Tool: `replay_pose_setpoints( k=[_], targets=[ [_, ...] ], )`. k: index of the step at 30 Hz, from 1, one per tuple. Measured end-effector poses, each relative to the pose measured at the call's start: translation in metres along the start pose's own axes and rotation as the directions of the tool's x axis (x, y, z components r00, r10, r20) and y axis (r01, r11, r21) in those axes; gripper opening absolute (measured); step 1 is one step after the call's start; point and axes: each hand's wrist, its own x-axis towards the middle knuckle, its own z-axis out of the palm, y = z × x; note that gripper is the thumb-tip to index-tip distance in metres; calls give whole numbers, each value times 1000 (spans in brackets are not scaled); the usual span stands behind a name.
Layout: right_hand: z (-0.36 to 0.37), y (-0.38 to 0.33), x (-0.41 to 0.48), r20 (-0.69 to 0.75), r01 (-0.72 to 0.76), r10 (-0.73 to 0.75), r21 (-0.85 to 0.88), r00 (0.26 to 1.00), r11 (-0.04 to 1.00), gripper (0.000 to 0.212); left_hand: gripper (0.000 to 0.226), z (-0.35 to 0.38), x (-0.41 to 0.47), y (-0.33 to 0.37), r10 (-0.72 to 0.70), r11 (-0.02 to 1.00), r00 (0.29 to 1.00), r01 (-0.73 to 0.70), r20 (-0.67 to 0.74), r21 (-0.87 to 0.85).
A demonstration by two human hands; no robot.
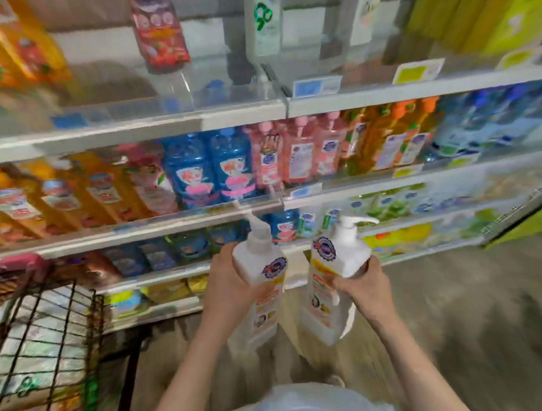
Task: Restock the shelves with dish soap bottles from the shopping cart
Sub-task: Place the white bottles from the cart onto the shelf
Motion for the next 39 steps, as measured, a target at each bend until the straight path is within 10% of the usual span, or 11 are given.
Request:
replay_pose_setpoints(
  k=[14, 21, 39],
  targets=[
    [-159, 18, 102, -133, -9, 11, 15, 991, 1000, 85, 92, 146, 48, 134, 80, 990, 992, -67, 98, -123],
    [-199, -46, 146, -150, 242, -225, 103, 963, 965, 77, 82, 133, 101, 225, 252, 916, 964, -210, 84, -343],
    [-291, -235, 257, -134, 801, -792, 32, 596, 597, 86, 98, 75, 197, 415, 625, 754, 766, -643, -153, -137]
  ],
)
